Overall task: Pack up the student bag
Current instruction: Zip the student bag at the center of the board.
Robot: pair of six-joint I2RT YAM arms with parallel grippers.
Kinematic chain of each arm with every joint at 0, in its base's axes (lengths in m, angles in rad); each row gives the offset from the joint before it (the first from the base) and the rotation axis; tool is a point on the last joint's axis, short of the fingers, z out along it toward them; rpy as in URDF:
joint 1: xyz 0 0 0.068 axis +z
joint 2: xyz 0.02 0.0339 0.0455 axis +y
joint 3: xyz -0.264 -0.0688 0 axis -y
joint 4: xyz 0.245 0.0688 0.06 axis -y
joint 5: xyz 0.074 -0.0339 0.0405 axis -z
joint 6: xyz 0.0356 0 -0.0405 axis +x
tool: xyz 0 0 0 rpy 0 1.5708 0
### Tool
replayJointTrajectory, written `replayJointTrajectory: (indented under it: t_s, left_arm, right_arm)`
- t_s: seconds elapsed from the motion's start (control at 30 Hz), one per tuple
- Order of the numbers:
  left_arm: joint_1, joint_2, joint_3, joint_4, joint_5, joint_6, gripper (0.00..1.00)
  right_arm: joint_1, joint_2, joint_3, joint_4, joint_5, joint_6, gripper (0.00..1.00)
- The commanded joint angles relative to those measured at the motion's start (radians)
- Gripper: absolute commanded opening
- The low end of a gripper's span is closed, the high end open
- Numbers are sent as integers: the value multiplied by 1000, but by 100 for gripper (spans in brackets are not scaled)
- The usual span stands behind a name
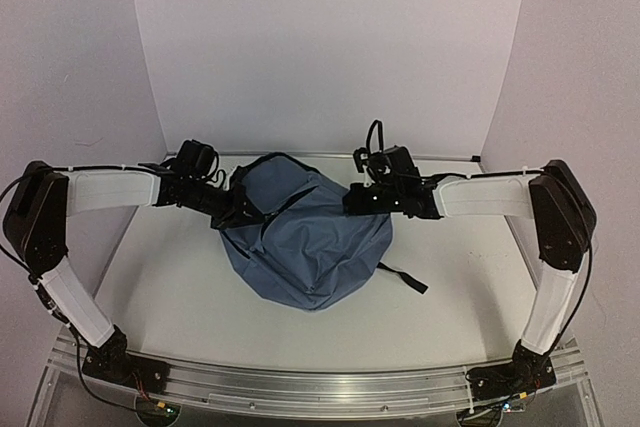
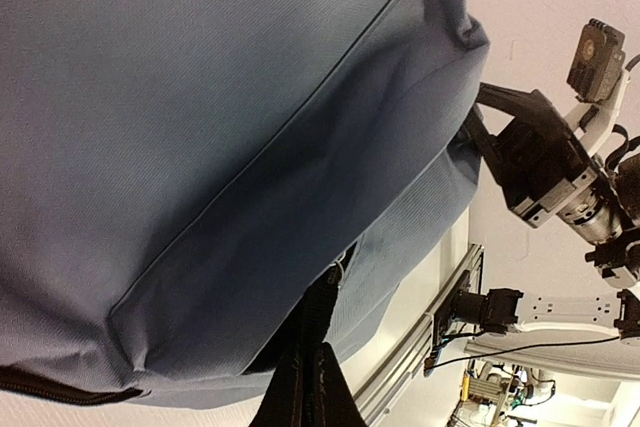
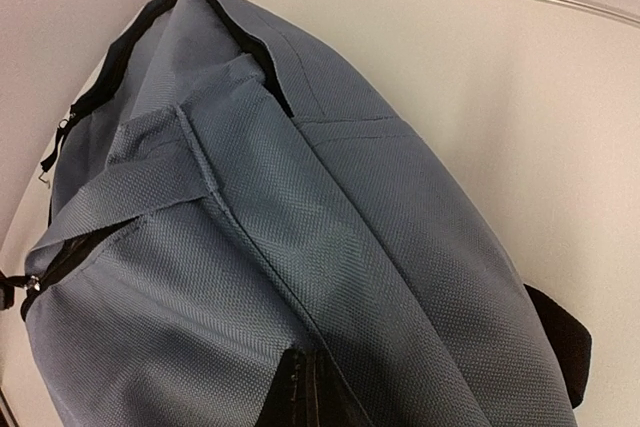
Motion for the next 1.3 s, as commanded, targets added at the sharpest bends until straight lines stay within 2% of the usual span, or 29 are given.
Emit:
replayJointTrajectory:
  t_s: [0.0, 0.13, 0.4, 0.43, 0.47, 0.5, 0.53, 0.57, 0.67, 0.77, 0.97, 1.13, 1.2, 1.23, 1.27]
  left_arm:
    - [3, -85, -83, 76, 3, -41, 0]
    - [-33, -74, -102, 88, 20, -45, 0]
    - [-83, -97, -154, 96, -83, -59, 0]
    - [-82, -108, -160, 97, -94, -59, 0]
    - [-83, -115, -162, 97, -99, -58, 0]
    - [-83, -120, -163, 97, -104, -56, 0]
    - [-83, -122, -162, 97, -108, -56, 0]
    - [-83, -120, -160, 98, -108, -56, 0]
    - [-83, -104, -150, 102, -97, -57, 0]
    - [-83, -92, -142, 102, -88, -57, 0]
    - [-83, -97, -131, 92, -90, -52, 0]
    - [-83, -97, -128, 86, -91, -53, 0]
    - [-84, -97, -125, 81, -92, -52, 0]
    - [-83, -96, -124, 79, -92, -52, 0]
    - [-83, -97, -124, 75, -95, -53, 0]
  right_arm:
    - [-12, -64, -10, -71, 49, 7, 0]
    - [-10, -90, 2, -73, 28, 6, 0]
    - [24, -182, 7, -78, 11, 18, 0]
    - [41, -191, 16, -84, 13, 19, 2]
    - [56, -197, 21, -89, 27, 20, 10]
    - [74, -203, 28, -91, 44, 19, 23]
    - [95, -205, 34, -91, 63, 16, 46]
    - [111, -201, 43, -92, 85, 9, 58]
    - [132, -159, 82, -95, 116, -29, 74]
    - [134, -92, 130, -103, 116, -86, 80]
    - [136, 37, 234, -164, 192, -216, 88]
    - [135, 105, 299, -198, 172, -298, 87]
    - [134, 132, 326, -201, 177, -312, 79]
    - [134, 147, 340, -204, 189, -318, 71]
    - [134, 163, 357, -207, 200, -321, 59]
